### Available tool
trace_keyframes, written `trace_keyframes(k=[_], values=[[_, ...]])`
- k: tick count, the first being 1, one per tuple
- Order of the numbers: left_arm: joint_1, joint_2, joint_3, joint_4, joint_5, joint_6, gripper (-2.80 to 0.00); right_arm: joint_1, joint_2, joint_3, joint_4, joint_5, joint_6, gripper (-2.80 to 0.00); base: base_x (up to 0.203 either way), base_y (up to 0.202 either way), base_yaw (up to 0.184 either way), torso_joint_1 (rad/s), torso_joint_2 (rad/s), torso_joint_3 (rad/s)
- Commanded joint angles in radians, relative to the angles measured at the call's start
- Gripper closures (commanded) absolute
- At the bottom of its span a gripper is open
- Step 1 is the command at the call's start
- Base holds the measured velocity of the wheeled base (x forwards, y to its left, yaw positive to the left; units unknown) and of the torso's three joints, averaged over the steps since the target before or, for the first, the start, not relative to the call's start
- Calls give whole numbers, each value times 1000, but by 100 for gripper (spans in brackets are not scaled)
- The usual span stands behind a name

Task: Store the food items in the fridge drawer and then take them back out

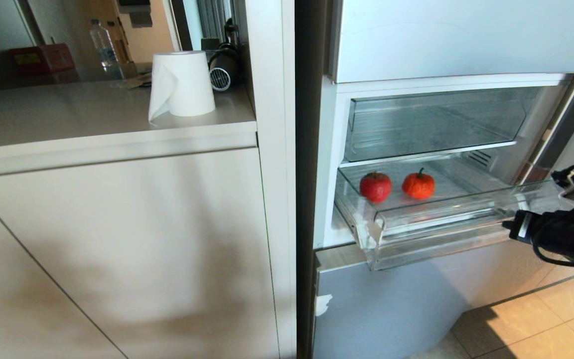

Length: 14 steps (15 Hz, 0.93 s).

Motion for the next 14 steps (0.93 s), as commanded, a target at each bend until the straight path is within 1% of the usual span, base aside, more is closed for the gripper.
trace_keyframes(k=[1, 3, 5, 7, 8, 10, 12, 14], values=[[0, 1, 1, 0, 1, 0, 0, 52, 139, -108, -9, 1, 18, 0, 0, 0, 0, 0, 0, 0], [0, 1, 0, 0, 1, 0, 0, 105, 228, -206, -38, 2, 69, 0, 0, 0, 0, 0, 0, 0], [0, 1, -1, 0, 1, 0, 0, 135, 281, -243, -87, 3, 98, 0, 0, 0, 0, 0, 0, 0], [0, 1, -1, 0, 1, 0, 0, 148, 326, -270, -152, 3, 120, 0, 0, 0, 0, 0, 0, 0], [0, 1, -1, 0, 1, 0, 0, 150, 326, -266, -160, 3, 144, 0, 0, 0, 0, 0, 0, 0], [0, 1, -1, 0, 1, 0, 0, 150, 286, -239, -161, 3, 164, 0, 0, 0, 0, 0, 0, 0], [0, 1, -1, 0, 1, 0, 0, 149, 207, -199, -161, 15, 181, 0, 0, 0, 0, 0, 0, 0], [0, 1, -1, 0, 1, 0, 0, 148, 99, -118, -158, 27, 184, 0, 0, 0, 0, 0, 0, 0]])
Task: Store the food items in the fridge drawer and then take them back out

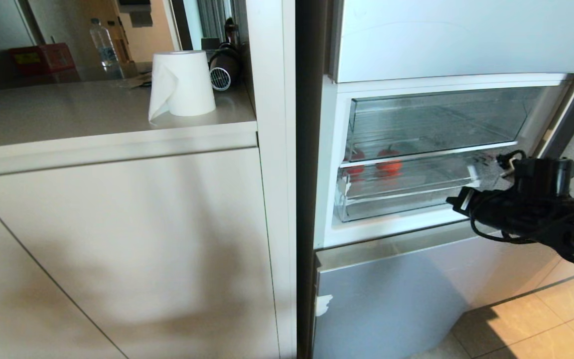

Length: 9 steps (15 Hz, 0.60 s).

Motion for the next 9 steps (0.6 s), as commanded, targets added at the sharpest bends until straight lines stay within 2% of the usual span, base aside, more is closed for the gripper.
trace_keyframes(k=[1, 3, 7, 9], values=[[0, 1, -1, 0, 1, 0, 0, -1, -165, 95, -3, 4, -2, 0, 0, 0, 0, 0, 0, 0], [0, 1, -1, 0, 1, 0, 0, 0, -374, 242, -1, 14, -30, 0, 0, 0, 0, 0, 0, 0], [0, 1, -1, 0, 1, 0, 0, 20, -886, 593, 8, 25, -213, 0, 0, 0, 0, 0, 0, 0], [0, 1, -1, 0, 1, 0, 0, 40, -1158, 739, 33, 18, -275, 0, 0, 0, 0, 0, 0, 0]])
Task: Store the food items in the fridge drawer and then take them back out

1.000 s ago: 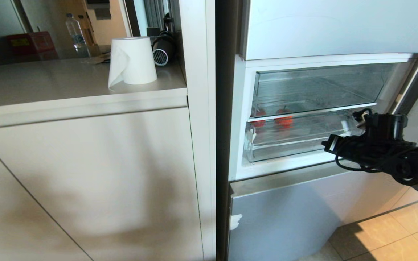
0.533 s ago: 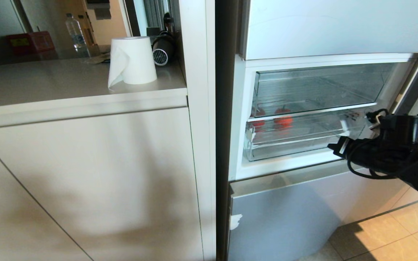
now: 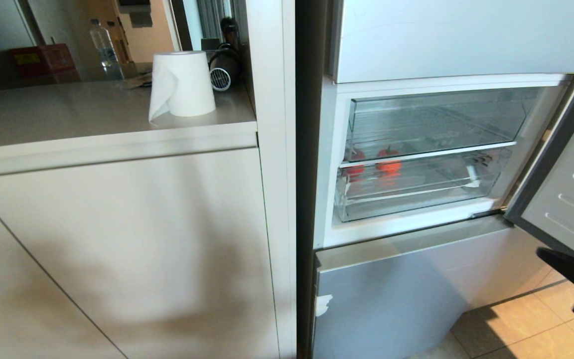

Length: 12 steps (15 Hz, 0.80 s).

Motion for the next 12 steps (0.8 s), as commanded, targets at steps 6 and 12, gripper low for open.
trace_keyframes(k=[6, 12], values=[[0, 1, 0, 0, 1, 0, 0, 95, -711, 228, 593, -164, -219, 0, 0, 0, 0, 0, 0, 0], [0, 1, 0, 0, 1, 1, 0, 18, -946, 235, 618, -160, -272, 0, 0, 0, 0, 0, 0, 0]])
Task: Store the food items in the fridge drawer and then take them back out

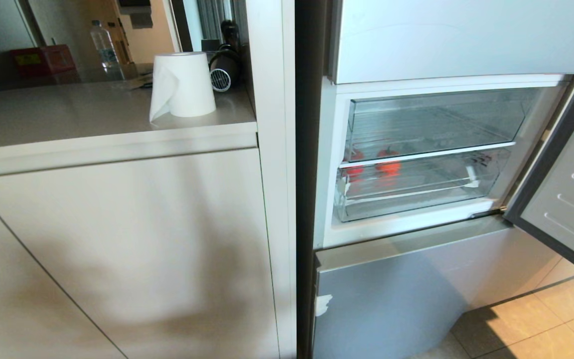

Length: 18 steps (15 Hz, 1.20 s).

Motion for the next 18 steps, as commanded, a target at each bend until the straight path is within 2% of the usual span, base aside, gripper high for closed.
trace_keyframes(k=[1, 6, 11, 18], values=[[0, 1, -1, 0, 0, 0, 0, -12, -144, 3, 4, 0, 7, 0, 0, 0, 0, 0, 0, 0], [0, 1, 1, 0, 0, 0, 0, -21, -142, 3, 3, -9, 61, 0, 0, 0, 0, 0, 0, 0], [0, 1, 0, 0, 0, 0, 0, -21, -142, 3, 3, -8, 57, 0, 0, 0, 0, 0, 0, 0], [0, 1, -1, 0, 0, -1, 0, -21, -142, 3, 3, -6, 55, 0, -2, 5, -156, 2, 3, 3]])
